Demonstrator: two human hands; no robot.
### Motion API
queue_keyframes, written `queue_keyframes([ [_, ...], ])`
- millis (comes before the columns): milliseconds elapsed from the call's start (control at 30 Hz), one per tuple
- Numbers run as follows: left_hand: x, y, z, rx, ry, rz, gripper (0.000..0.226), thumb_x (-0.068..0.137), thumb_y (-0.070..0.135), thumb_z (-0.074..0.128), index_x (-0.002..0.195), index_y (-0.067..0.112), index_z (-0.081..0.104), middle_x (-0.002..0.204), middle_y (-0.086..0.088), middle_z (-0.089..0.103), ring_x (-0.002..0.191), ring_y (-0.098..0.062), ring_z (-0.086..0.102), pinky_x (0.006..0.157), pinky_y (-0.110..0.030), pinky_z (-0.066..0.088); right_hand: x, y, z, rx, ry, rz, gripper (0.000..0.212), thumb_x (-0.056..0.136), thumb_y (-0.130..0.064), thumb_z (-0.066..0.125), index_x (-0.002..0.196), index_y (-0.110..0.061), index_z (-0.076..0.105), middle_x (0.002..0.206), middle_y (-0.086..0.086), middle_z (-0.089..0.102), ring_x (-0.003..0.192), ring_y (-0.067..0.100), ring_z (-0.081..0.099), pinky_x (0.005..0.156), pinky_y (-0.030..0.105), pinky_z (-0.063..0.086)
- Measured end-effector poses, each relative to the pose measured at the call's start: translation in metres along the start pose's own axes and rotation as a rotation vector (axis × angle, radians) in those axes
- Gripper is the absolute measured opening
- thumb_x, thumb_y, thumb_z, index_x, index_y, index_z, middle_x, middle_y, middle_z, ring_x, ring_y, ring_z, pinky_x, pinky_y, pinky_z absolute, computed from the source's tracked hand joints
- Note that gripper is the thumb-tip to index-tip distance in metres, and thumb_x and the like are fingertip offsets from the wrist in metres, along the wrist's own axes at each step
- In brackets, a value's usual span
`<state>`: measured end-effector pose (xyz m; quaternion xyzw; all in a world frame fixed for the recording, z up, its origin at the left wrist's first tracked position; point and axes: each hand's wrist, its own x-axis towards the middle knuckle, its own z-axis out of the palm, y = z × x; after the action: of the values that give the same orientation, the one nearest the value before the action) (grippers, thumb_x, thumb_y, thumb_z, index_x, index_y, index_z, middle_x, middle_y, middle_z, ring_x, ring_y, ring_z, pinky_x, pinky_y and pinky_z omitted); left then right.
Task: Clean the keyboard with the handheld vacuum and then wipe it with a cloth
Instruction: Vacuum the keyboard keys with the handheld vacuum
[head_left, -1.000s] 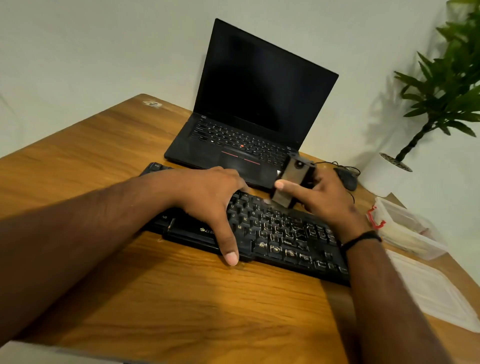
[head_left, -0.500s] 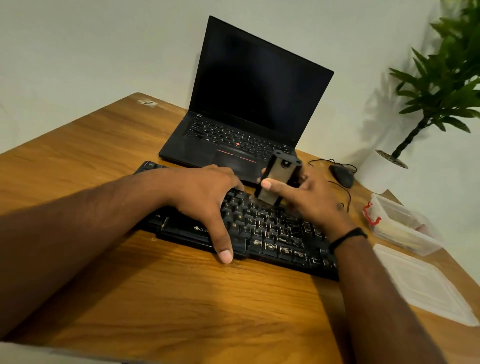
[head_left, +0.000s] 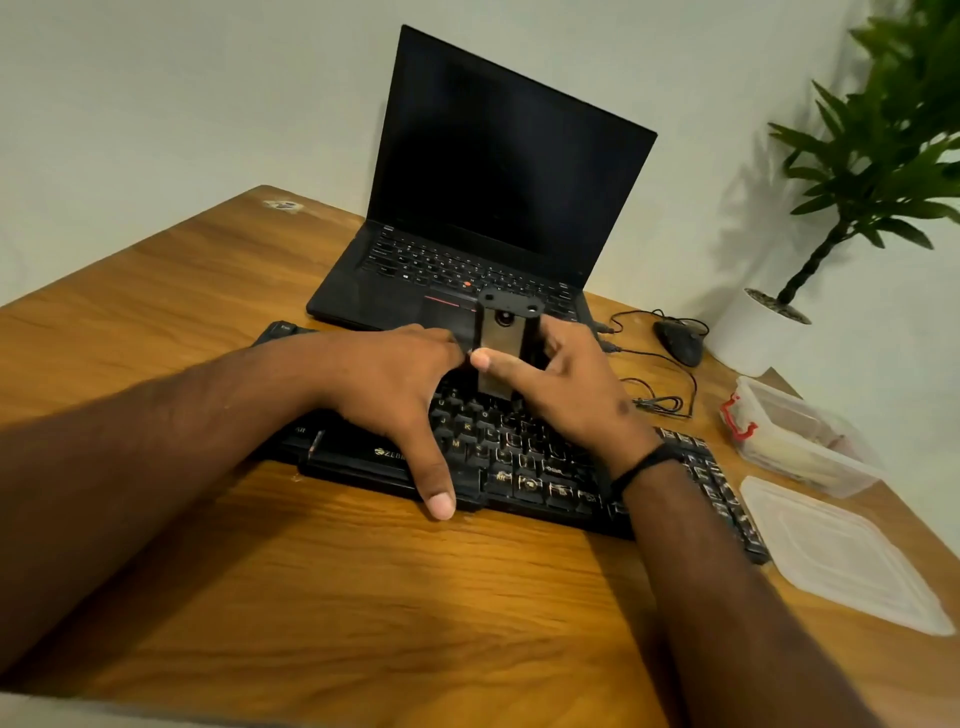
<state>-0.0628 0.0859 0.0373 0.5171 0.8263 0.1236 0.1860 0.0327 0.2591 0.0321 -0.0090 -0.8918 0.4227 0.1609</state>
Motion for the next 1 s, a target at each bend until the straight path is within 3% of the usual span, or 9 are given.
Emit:
queue_keyframes([
  [100,0.001,-0.003,0.001,-0.010,-0.002,-0.015,0.136,0.037,0.073,0.089,0.152,0.030,0.030,0.141,0.018,0.035,0.132,-0.007,0.031,0.112,-0.036,0.037,-0.004,0.004,-0.023,0.071,0.010,0.087,0.021,0.088,-0.019,0.073,0.106,-0.020,0.061,0.099,-0.002,0.070,0.080,0.005,0.072,0.058,0.018,0.056],
  [200,0.001,-0.002,0.001,-0.008,0.007,-0.006,0.138,0.032,0.075,0.085,0.151,0.030,0.032,0.139,0.019,0.035,0.128,-0.005,0.032,0.112,-0.035,0.038,-0.011,0.015,-0.051,0.014,0.064,0.165,0.019,0.087,-0.023,0.073,0.101,-0.024,0.061,0.103,0.003,0.070,0.090,0.018,0.072,0.064,0.028,0.061],
  [367,0.002,0.000,0.001,-0.018,0.015,0.000,0.135,0.033,0.073,0.085,0.150,0.029,0.034,0.140,0.018,0.037,0.128,-0.006,0.034,0.111,-0.034,0.039,-0.008,0.013,-0.036,-0.048,0.075,0.103,0.016,0.088,-0.030,0.072,0.100,-0.030,0.061,0.099,0.003,0.071,0.080,0.012,0.073,0.059,0.022,0.058],
  [500,0.001,0.000,0.000,-0.051,0.015,0.040,0.122,0.050,0.057,0.093,0.151,0.025,0.033,0.145,0.013,0.040,0.131,-0.008,0.039,0.100,-0.018,0.036,0.002,0.001,0.005,-0.018,0.085,-0.038,0.016,0.087,-0.028,0.074,0.098,-0.021,0.065,0.092,-0.001,0.072,0.078,0.007,0.071,0.059,0.019,0.056],
  [600,0.001,0.001,0.000,-0.008,0.024,0.015,0.125,0.047,0.063,0.091,0.150,0.023,0.033,0.143,0.009,0.040,0.131,-0.011,0.037,0.110,-0.032,0.040,0.002,-0.004,0.007,-0.021,0.238,-0.105,0.017,0.085,-0.029,0.077,0.092,-0.026,0.062,0.087,-0.008,0.068,0.078,-0.001,0.065,0.063,0.011,0.049],
  [700,0.001,0.001,0.001,0.006,0.024,-0.001,0.118,0.044,0.065,0.091,0.143,0.025,0.040,0.133,0.011,0.042,0.124,-0.010,0.038,0.109,-0.035,0.042,-0.001,-0.003,0.003,-0.053,0.339,-0.123,0.018,0.085,-0.032,0.077,0.091,-0.029,0.059,0.086,-0.009,0.065,0.079,0.001,0.063,0.062,0.012,0.048],
  [833,0.002,0.001,0.000,0.007,0.014,0.004,0.127,0.043,0.065,0.090,0.149,0.023,0.034,0.135,0.011,0.041,0.125,-0.009,0.039,0.108,-0.031,0.042,0.003,-0.002,-0.003,-0.155,0.034,-0.044,0.021,0.085,-0.032,0.077,0.088,-0.015,0.065,0.081,0.000,0.071,0.074,0.016,0.069,0.061,0.033,0.056],
  [867,0.001,0.002,0.000,-0.001,0.013,0.004,0.128,0.042,0.066,0.089,0.150,0.024,0.034,0.136,0.012,0.041,0.125,-0.008,0.038,0.108,-0.030,0.041,0.003,-0.003,-0.008,-0.117,-0.026,-0.019,0.016,0.086,-0.028,0.076,0.084,-0.016,0.065,0.077,-0.001,0.070,0.071,0.014,0.070,0.059,0.031,0.055],
  [1000,0.001,0.003,0.001,-0.041,0.013,0.012,0.126,0.044,0.061,0.091,0.150,0.026,0.035,0.141,0.012,0.040,0.129,-0.009,0.037,0.106,-0.025,0.038,-0.004,-0.003,-0.011,-0.033,0.037,-0.078,0.016,0.086,-0.026,0.076,0.090,-0.020,0.062,0.081,-0.005,0.067,0.073,0.006,0.069,0.062,0.026,0.057],
])
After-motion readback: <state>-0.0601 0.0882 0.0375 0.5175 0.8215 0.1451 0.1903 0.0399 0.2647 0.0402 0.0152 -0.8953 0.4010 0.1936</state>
